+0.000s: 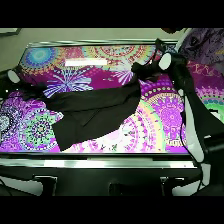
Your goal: Fold the clothes and pants, and hang the long-sleeved shirts on hangers.
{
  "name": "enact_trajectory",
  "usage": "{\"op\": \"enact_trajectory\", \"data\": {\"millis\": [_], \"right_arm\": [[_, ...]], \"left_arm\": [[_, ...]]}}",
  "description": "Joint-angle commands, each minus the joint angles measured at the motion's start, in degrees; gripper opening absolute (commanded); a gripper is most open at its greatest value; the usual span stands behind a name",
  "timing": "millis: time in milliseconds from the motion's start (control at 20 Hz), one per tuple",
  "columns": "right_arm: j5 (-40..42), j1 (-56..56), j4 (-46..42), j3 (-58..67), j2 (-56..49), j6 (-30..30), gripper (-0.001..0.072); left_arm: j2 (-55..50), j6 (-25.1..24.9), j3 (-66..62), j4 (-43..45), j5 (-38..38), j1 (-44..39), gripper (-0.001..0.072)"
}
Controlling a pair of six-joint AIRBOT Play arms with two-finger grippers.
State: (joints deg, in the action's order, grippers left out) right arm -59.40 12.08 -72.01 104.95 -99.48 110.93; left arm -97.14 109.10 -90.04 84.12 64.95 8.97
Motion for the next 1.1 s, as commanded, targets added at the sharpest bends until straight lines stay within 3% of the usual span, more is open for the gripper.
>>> {"op": "enact_trajectory", "data": {"millis": [0,50,100,150,300,400,500,600,800,1050], "right_arm": [[0.6,-1.0,7.0,0.0,-5.0,-0.8,0.0038],[0.3,-1.2,7.2,0.0,-4.9,-0.8,0.0113],[-0.9,-1.7,8.6,0.1,-4.5,-1.0,0.0330],[-3.1,-2.7,11.1,0.1,-3.6,-3.1,0.0486],[-14.6,-8.4,14.6,0.0,1.2,-13.0,0.0489],[-21.7,-11.7,14.1,-2.0,5.0,-16.2,0.0489],[-21.8,-11.8,15.0,-11.5,10.6,-16.9,0.0490],[-13.7,-7.8,21.4,-27.6,17.2,-16.9,0.0492],[11.6,10.2,40.4,-55.3,24.8,-17.5,0.0492],[30.7,31.9,48.2,-60.1,21.1,-13.3,0.0500]], "left_arm": [[-6.9,0.4,0.3,-6.1,-0.4,0.5,0.0018],[-6.8,0.2,0.2,-6.2,-0.5,0.8,0.0017],[-6.7,-1.1,-0.3,-6.6,-0.3,1.4,0.0016],[-6.6,-2.1,-0.9,-7.2,0.3,1.9,0.0016],[-6.3,-3.7,-3.0,-7.7,2.1,3.7,0.0016],[-5.5,-4.2,-3.5,-7.6,2.2,4.7,0.0015],[-4.8,-4.2,-3.5,-7.6,2.3,5.6,0.0016],[-4.6,-4.3,-3.5,-7.7,3.1,6.0,0.0016],[-4.6,-4.3,-3.5,-7.6,4.3,6.1,0.0016],[-4.6,-4.3,-3.5,-7.6,4.7,6.1,0.0016]]}}
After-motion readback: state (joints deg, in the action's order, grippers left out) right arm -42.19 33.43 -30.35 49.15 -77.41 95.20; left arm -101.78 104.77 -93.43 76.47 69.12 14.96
